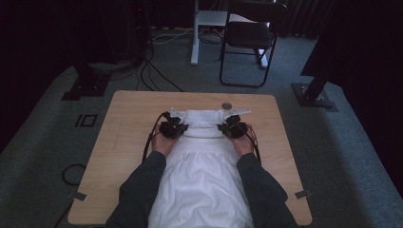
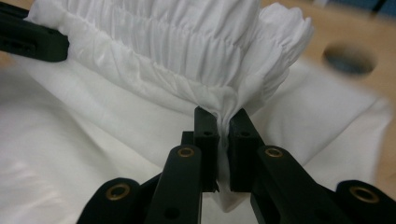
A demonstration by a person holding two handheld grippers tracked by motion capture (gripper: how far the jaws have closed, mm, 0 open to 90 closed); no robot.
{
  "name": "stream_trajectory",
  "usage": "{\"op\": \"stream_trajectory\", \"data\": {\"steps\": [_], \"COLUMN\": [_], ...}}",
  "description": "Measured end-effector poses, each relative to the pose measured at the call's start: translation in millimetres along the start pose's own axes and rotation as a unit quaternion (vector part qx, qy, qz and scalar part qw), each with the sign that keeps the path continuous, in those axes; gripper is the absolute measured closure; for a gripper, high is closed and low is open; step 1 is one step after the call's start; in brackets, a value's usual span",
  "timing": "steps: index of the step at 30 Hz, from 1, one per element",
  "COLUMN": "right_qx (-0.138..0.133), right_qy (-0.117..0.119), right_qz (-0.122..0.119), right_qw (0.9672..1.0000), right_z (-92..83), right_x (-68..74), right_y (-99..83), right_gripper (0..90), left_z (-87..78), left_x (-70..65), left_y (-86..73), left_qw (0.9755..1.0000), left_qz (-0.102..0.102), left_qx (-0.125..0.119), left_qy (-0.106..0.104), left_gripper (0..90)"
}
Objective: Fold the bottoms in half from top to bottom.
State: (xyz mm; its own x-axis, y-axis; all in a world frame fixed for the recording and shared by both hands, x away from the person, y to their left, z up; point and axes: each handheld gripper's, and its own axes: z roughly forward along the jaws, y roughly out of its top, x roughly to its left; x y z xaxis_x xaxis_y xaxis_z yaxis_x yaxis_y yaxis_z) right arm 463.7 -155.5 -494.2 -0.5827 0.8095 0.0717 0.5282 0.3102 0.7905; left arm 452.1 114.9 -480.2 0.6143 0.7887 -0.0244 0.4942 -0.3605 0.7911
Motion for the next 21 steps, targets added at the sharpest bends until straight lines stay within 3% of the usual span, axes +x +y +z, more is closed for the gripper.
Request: {"op": "stream_trajectory", "data": {"steps": [5, 6, 9, 14, 17, 21], "right_qx": [-0.06, -0.06, -0.089, -0.077, -0.052, -0.003], "right_qy": [0.005, 0.005, 0.007, 0.022, 0.031, 0.042], "right_qz": [-0.031, -0.031, -0.061, -0.091, -0.099, -0.105], "right_qw": [0.9977, 0.9977, 0.9942, 0.9926, 0.9933, 0.9936], "right_z": [-50.1, -50.1, -85.7, -103.1, -97.9, -79.8], "right_x": [9.9, 9.9, 21.9, 36.1, 43.4, 50.6], "right_y": [23.6, 23.6, 34.2, 19.6, -1.6, -34.1], "right_gripper": [84.2, 84.2, 84.2, 84.0, 83.8, 83.6], "left_z": [-57.8, -57.8, -85.5, -97.4, -89.8, -69.9], "left_x": [-18.0, -18.0, -31.1, -42.5, -47.1, -51.8], "left_y": [27.2, 27.2, 30.0, 8.5, -13.7, -52.5], "left_qw": [0.9971, 0.9971, 0.9951, 0.9953, 0.9963, 0.9964], "left_qz": [0.032, 0.032, 0.049, 0.062, 0.063, 0.042], "left_qx": [-0.068, -0.068, -0.082, -0.063, -0.035, 0.019], "left_qy": [-0.013, -0.013, -0.025, -0.041, -0.047, -0.072], "left_gripper": [85.5, 85.5, 85.4, 85.2, 84.9, 84.7]}}
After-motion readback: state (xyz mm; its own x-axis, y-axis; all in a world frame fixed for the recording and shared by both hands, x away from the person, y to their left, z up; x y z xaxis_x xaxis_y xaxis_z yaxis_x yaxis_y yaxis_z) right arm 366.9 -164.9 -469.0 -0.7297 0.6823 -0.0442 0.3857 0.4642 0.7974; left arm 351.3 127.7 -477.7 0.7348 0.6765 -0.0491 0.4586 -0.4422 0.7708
